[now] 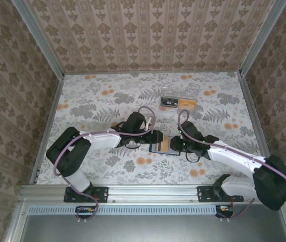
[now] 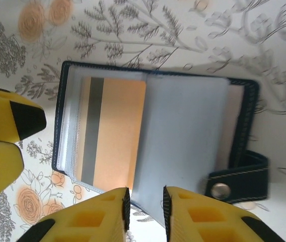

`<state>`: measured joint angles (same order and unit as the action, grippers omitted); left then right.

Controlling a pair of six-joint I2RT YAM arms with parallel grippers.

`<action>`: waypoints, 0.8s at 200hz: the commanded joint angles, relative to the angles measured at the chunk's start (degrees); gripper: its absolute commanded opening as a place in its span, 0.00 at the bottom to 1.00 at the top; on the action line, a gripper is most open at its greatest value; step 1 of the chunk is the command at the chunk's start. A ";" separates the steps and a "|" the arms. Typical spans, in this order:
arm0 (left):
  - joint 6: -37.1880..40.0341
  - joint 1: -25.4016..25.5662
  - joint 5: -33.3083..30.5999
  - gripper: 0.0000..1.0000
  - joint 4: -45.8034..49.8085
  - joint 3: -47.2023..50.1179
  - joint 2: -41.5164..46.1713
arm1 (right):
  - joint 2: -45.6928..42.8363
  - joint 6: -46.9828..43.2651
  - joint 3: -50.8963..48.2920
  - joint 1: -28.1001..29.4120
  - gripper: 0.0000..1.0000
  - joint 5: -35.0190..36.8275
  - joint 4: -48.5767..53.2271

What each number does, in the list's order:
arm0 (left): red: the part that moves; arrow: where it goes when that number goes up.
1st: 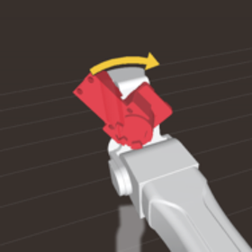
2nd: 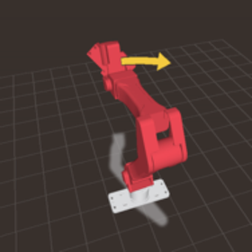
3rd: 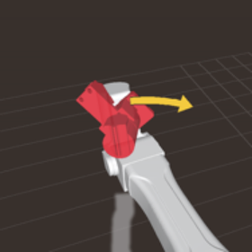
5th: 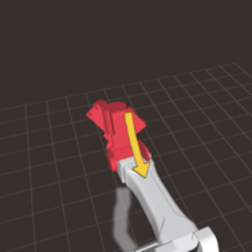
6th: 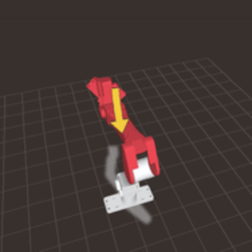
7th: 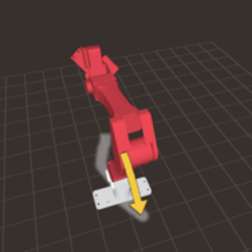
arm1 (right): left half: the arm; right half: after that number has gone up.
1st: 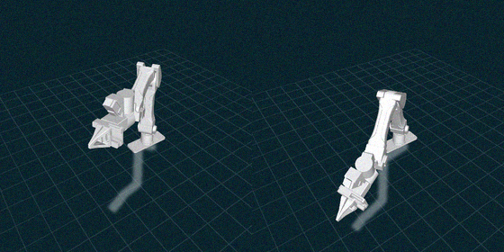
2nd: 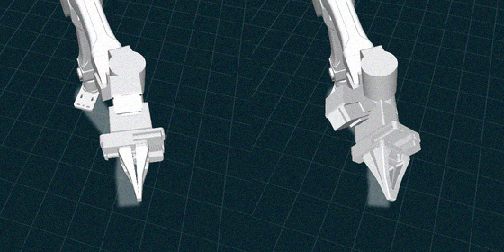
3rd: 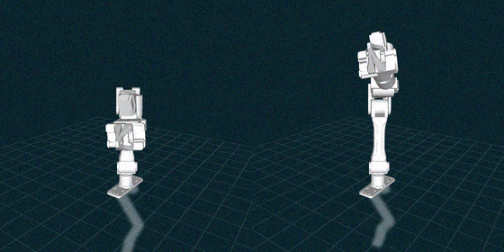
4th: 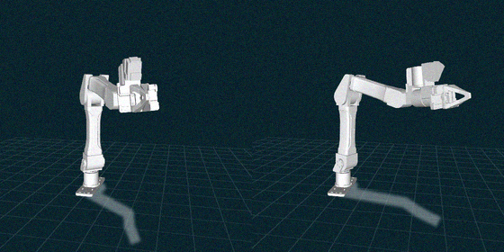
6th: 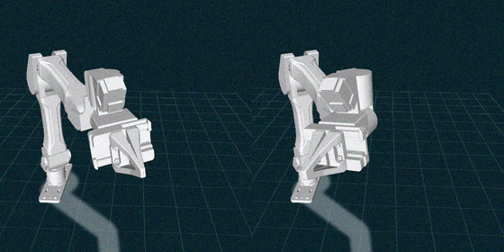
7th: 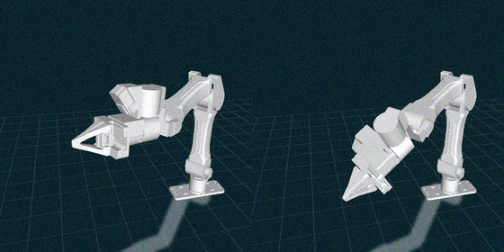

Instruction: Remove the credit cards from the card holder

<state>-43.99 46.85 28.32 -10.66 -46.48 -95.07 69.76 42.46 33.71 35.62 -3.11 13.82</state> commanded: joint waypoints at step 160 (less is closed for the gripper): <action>-0.64 0.37 -2.19 0.16 2.84 1.35 -6.51 | 13.39 4.39 0.83 -4.49 0.23 -10.92 -10.15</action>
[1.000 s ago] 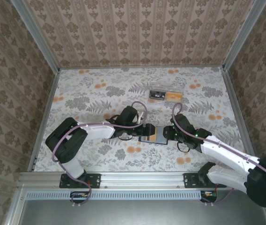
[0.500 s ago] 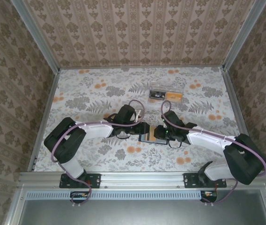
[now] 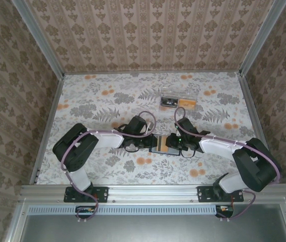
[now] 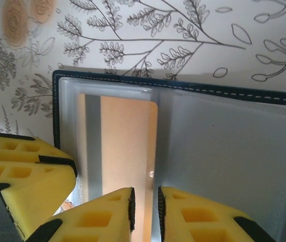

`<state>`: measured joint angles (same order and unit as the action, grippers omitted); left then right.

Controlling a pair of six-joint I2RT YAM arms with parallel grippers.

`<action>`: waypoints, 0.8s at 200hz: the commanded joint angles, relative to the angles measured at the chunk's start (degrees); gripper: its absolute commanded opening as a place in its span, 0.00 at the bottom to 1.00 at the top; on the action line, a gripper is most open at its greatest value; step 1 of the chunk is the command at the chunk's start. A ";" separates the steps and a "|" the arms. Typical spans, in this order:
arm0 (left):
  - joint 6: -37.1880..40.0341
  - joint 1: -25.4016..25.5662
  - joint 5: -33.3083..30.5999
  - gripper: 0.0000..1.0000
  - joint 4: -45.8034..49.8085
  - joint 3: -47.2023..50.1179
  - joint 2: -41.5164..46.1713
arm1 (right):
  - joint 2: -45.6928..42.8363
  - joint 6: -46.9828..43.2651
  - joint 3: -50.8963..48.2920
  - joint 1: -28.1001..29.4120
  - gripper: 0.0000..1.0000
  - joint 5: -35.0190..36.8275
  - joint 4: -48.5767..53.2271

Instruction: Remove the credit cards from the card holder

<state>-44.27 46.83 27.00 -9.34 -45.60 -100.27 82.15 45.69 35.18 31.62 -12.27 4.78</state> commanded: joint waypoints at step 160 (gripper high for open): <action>-0.44 0.98 -1.42 0.13 2.92 -0.16 -1.96 | 1.96 2.09 -3.92 -3.05 0.08 -6.99 -5.93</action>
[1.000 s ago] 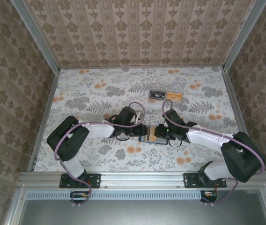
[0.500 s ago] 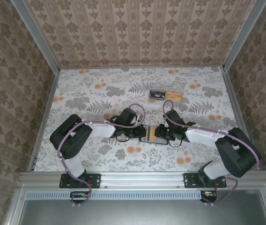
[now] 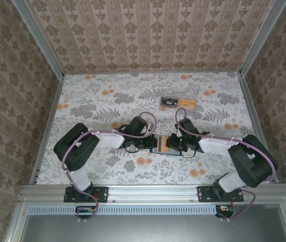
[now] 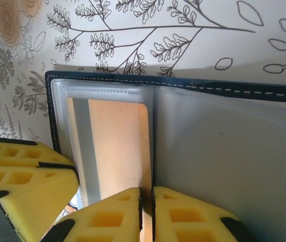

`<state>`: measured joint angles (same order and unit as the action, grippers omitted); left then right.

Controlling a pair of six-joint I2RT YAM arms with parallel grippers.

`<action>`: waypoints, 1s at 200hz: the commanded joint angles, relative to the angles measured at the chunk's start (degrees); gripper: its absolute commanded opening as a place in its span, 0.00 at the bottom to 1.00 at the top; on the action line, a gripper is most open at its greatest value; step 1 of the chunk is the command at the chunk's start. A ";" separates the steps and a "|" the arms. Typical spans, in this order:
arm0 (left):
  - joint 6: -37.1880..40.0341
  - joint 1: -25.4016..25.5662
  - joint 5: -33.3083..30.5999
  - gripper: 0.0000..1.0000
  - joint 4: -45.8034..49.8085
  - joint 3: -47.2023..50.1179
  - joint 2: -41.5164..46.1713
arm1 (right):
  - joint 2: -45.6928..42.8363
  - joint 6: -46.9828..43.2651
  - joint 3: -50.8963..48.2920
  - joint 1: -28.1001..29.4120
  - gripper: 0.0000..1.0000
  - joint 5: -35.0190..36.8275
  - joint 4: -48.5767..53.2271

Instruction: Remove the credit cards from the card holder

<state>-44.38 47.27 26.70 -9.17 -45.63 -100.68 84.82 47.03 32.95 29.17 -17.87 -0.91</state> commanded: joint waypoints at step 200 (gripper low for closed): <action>-0.18 0.38 -2.45 0.03 5.29 -0.63 -0.43 | -22.71 -3.57 -9.04 -12.44 0.00 -1.20 13.78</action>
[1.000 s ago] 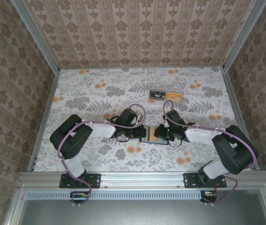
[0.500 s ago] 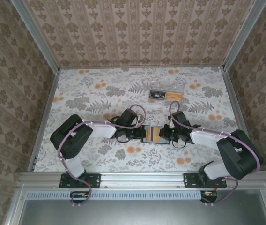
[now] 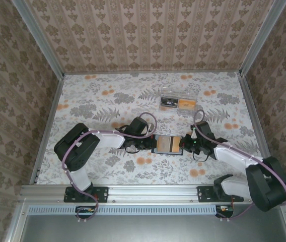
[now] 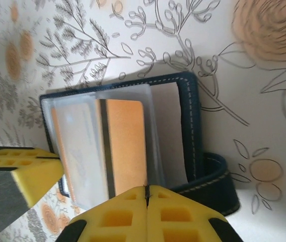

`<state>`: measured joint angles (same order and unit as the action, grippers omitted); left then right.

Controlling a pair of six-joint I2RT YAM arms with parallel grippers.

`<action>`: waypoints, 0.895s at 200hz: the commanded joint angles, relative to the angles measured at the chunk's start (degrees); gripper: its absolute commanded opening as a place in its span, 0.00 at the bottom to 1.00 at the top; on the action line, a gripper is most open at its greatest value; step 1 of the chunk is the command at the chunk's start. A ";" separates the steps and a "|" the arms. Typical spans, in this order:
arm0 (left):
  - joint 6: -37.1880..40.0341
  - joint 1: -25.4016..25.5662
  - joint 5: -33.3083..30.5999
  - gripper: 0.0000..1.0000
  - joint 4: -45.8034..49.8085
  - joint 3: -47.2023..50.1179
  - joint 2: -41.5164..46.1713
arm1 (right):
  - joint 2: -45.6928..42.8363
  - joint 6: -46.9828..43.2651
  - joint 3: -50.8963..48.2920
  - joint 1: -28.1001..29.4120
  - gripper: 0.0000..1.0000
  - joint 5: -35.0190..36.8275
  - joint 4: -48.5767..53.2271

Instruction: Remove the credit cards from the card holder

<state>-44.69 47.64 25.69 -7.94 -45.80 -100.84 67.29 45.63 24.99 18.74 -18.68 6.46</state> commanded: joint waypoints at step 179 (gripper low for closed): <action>3.91 -2.84 -7.02 0.90 6.30 6.77 29.78 | -8.46 -49.98 32.25 6.19 0.00 22.53 30.41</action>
<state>-42.15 45.56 21.91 -3.90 -42.26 -77.12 55.86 12.69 52.88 22.59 -3.40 35.44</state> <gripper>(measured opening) 0.883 0.067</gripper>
